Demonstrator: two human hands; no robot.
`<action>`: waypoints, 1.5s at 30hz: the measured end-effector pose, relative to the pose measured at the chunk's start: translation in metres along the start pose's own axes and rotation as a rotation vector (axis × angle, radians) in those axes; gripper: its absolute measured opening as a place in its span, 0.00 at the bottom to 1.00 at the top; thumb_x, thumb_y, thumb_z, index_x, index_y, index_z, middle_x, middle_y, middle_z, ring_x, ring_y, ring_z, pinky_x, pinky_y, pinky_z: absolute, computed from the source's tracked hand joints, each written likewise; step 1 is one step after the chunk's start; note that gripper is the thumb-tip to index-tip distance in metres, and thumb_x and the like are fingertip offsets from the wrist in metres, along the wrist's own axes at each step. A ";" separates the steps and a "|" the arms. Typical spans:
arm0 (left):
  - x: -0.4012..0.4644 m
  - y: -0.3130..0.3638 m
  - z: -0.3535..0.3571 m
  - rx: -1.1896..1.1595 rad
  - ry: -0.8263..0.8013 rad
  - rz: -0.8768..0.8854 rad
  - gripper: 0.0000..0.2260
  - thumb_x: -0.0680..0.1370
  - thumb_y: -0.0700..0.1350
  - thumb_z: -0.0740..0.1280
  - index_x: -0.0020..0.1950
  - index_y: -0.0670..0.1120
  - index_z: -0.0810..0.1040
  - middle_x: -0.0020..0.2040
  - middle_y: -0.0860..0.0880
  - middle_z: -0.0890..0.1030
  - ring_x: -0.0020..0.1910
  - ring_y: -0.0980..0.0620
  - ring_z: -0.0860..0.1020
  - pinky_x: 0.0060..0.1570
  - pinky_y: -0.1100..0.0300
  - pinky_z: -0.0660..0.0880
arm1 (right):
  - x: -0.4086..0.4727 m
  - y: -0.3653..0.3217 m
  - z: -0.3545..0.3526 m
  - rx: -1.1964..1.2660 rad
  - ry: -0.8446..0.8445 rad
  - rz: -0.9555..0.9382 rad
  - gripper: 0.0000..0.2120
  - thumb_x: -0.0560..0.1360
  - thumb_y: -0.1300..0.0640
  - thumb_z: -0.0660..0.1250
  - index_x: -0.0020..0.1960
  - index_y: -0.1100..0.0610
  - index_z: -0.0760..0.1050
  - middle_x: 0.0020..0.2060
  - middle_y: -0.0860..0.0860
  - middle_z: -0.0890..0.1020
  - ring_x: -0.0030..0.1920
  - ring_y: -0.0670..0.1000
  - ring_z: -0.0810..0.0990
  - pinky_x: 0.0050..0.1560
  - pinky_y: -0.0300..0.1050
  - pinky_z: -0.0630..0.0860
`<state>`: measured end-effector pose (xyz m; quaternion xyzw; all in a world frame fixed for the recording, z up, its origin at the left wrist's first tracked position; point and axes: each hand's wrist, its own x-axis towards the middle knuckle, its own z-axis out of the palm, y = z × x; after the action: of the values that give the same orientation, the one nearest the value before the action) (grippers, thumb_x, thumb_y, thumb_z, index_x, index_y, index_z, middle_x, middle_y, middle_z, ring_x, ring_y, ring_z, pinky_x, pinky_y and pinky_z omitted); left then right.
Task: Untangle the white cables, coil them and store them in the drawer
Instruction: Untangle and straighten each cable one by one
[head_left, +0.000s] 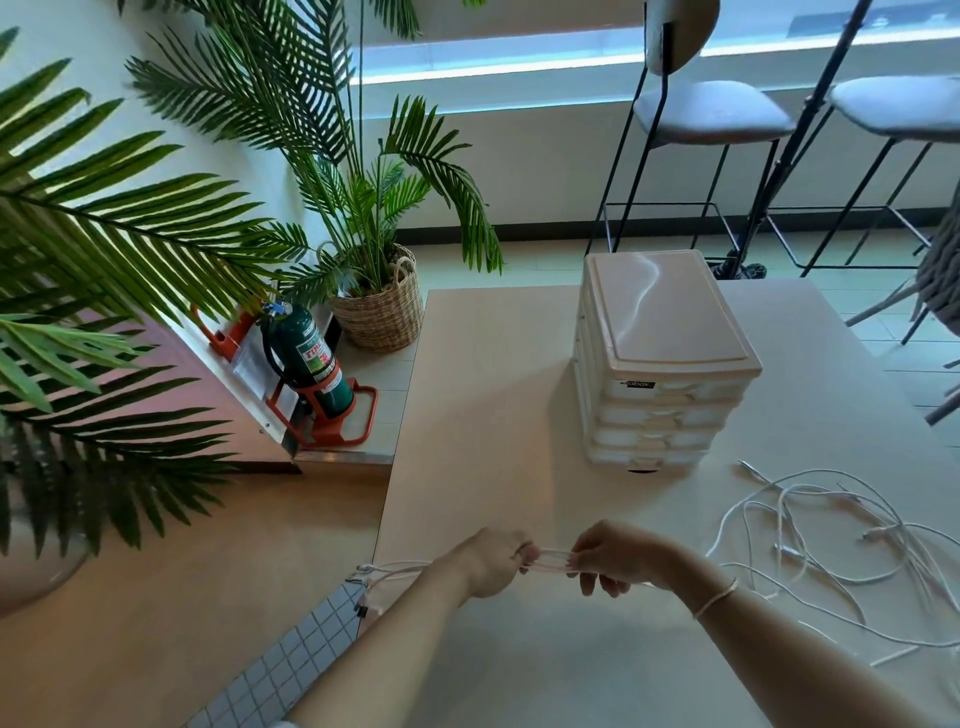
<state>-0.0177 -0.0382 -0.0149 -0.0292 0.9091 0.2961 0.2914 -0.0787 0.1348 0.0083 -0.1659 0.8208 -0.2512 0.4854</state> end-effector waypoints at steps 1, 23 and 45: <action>0.001 -0.002 -0.002 -0.005 0.024 -0.007 0.14 0.82 0.48 0.55 0.50 0.41 0.75 0.51 0.40 0.78 0.47 0.47 0.74 0.48 0.58 0.69 | 0.000 -0.001 0.002 -0.003 -0.010 0.007 0.11 0.76 0.59 0.58 0.38 0.52 0.75 0.30 0.46 0.79 0.23 0.43 0.70 0.26 0.35 0.67; -0.005 -0.013 -0.005 0.014 0.029 -0.028 0.12 0.82 0.44 0.55 0.54 0.40 0.76 0.56 0.41 0.79 0.53 0.47 0.75 0.47 0.62 0.66 | -0.007 -0.004 0.009 -0.127 0.072 -0.113 0.18 0.78 0.53 0.60 0.29 0.49 0.71 0.26 0.46 0.69 0.26 0.41 0.65 0.26 0.31 0.61; -0.013 -0.007 -0.008 -0.094 -0.029 -0.022 0.13 0.82 0.48 0.56 0.37 0.52 0.69 0.45 0.49 0.74 0.44 0.51 0.70 0.43 0.63 0.65 | 0.011 -0.007 0.025 0.153 0.224 -0.153 0.17 0.79 0.59 0.59 0.31 0.51 0.71 0.27 0.46 0.71 0.28 0.43 0.66 0.27 0.33 0.61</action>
<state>-0.0096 -0.0497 -0.0060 -0.0488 0.8895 0.3356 0.3063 -0.0620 0.1169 -0.0052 -0.1615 0.8332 -0.3664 0.3815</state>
